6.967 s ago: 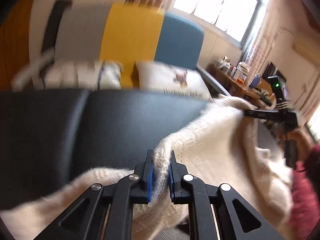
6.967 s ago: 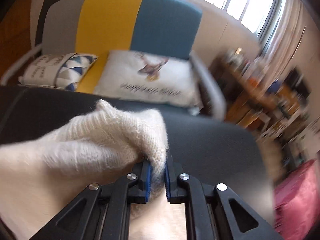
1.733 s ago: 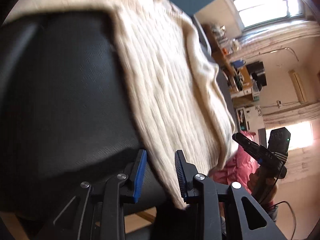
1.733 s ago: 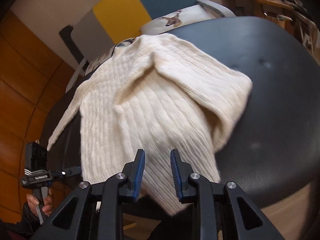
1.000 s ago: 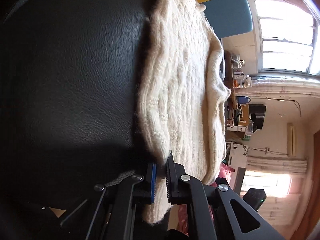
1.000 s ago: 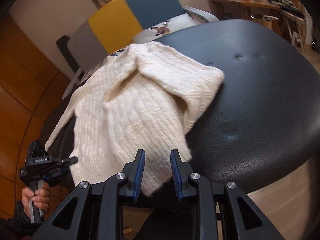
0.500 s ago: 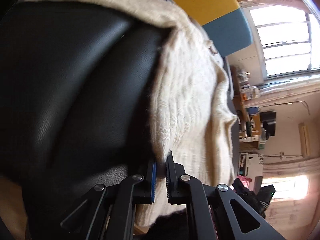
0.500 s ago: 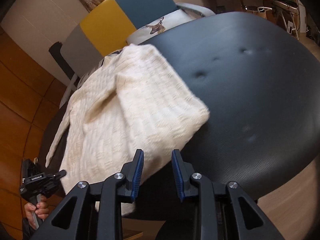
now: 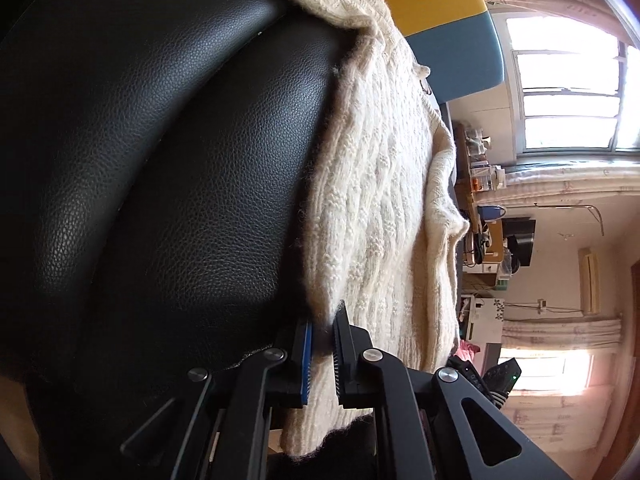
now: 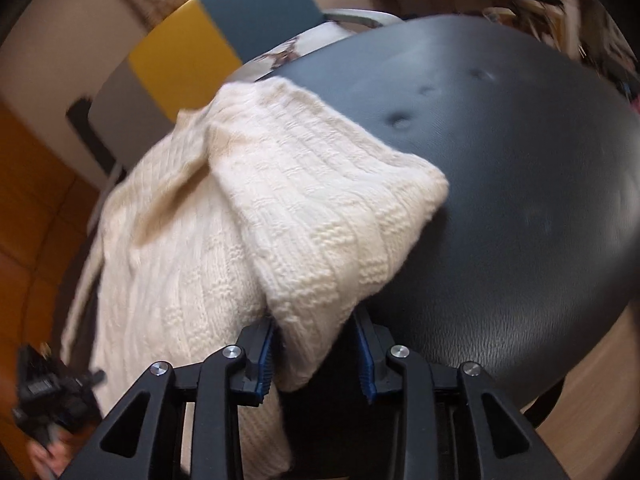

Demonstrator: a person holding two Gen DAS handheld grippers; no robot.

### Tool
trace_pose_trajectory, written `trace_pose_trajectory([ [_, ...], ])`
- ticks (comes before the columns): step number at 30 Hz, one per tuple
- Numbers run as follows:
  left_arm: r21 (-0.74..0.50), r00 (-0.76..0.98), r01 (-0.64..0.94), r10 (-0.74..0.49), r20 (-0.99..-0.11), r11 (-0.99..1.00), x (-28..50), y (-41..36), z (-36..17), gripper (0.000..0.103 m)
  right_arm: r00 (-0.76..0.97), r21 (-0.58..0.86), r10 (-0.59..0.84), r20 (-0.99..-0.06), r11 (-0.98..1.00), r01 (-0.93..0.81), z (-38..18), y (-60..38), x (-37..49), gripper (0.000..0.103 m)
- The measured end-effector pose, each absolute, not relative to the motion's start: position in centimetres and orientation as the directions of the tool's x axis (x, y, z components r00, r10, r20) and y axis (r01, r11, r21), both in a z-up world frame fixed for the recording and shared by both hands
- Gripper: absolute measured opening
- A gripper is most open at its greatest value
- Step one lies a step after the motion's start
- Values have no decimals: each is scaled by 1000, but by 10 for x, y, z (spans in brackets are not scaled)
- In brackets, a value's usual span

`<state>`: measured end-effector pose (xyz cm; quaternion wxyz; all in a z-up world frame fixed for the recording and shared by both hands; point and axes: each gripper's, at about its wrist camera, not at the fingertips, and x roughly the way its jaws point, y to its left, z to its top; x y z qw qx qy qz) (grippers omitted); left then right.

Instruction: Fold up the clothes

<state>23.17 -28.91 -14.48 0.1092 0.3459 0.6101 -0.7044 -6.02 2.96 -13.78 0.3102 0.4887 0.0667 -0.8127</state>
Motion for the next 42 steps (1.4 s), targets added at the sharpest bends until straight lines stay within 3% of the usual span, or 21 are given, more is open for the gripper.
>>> trace_pose_trajectory([
  [1, -788, -741, 573, 270, -615, -225, 232, -288, -145, 9, -348, 166, -424, -836, -800, 576, -138, 26, -60, 19],
  [3, -797, -749, 566, 274, -604, -210, 232, -287, -145, 10, -440, 10, -345, -829, -795, 606, -129, 26, -63, 10],
  [9, -774, -727, 577, 267, -632, -260, 224, -282, -139, 11, -734, -504, -118, -669, -654, 564, -95, 29, -71, 6],
  [14, -730, -690, 595, 253, -678, -335, 220, -282, -132, 11, -864, -674, -18, -504, -617, 406, -43, 56, -104, 6],
  [17, -705, -665, 604, 253, -703, -371, 215, -282, -128, 10, -863, -729, 44, -504, -557, 398, -54, 61, -130, 6],
  [19, -685, -647, 608, 251, -720, -401, 211, -283, -125, 10, -825, -713, 64, -561, -544, 443, -75, 62, -145, 6],
  [25, -625, -615, 639, 190, -765, -449, 212, -301, -112, 9, -768, -705, 163, -620, -545, 454, -129, 74, -181, 6],
  [28, -589, -586, 659, 171, -792, -468, 216, -314, -111, 9, -711, -676, 189, -677, -542, 500, -139, 81, -195, 21],
  [32, -547, -556, 657, 156, -816, -519, 219, -325, -104, 9, -634, -630, 200, -747, -515, 581, -132, 95, -187, 23],
  [34, -546, -559, 637, 161, -813, -545, 219, -327, -98, 9, -612, -546, 113, -782, -597, 587, -110, 101, -174, 23],
  [36, -546, -561, 623, 167, -811, -561, 218, -328, -95, 9, -536, -319, -123, -835, -687, 654, -82, 93, -159, 25],
  [38, -527, -552, 617, 156, -819, -584, 216, -326, -92, 9, -441, -108, -342, -830, -677, 728, -63, 72, -146, 25],
  [42, -498, -544, 613, 129, -829, -613, 215, -323, -89, 9, -330, 58, -502, -799, -611, 790, -64, 0, -141, 25],
])
